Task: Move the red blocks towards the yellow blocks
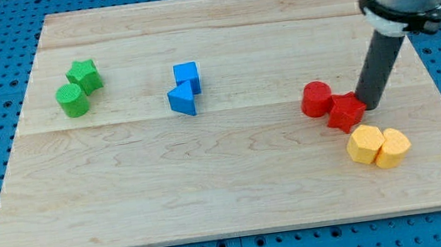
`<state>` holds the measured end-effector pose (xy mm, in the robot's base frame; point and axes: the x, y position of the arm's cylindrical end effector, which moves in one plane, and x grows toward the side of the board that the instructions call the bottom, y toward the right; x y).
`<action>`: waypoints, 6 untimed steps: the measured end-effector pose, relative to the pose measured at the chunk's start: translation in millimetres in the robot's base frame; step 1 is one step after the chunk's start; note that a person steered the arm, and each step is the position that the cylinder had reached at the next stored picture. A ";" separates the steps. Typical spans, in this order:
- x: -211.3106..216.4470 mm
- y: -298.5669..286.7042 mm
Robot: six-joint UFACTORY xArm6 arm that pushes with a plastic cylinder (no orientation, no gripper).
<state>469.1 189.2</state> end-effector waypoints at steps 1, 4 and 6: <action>-25.7 -0.3; -15.4 -71.9; -15.5 -76.2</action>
<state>453.5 113.0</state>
